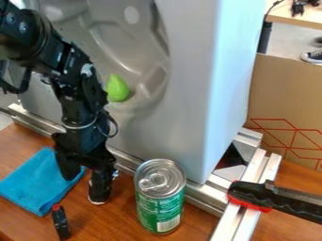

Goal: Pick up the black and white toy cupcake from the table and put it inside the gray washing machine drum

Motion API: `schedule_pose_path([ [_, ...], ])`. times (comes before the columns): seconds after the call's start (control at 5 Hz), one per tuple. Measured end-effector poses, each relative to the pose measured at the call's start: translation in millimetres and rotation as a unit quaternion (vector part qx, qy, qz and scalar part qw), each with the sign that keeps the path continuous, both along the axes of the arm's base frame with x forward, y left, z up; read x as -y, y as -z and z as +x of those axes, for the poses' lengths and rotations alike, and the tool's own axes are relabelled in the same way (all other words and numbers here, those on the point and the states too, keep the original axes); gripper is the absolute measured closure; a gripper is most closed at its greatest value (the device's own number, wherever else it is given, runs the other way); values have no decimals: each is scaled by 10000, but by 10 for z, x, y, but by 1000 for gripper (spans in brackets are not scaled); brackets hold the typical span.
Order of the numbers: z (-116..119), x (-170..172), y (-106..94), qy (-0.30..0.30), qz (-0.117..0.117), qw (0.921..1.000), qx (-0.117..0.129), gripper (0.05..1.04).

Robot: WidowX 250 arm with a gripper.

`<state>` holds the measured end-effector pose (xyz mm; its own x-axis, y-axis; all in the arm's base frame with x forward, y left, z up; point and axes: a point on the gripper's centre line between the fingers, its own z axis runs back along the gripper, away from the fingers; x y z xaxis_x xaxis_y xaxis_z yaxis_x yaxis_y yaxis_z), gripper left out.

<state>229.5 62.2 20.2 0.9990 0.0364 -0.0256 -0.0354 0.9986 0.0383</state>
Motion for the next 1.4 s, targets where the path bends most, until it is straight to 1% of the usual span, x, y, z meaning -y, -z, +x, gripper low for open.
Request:
schedule_pose_path([
  [0.2,6,-59,97,-83,-24,9999,-98,87],
  [0.4,35,-64,180,-85,-48,9998,-155,87],
  [0.6,72,-48,268,-198,-120,9996,-190,87],
  [1.0,113,-12,284,-359,-236,9990,-145,87],
  [1.2,133,-13,316,-383,-243,9988,-182,87],
  [1.4,210,-37,358,-450,-227,9987,-121,140],
])
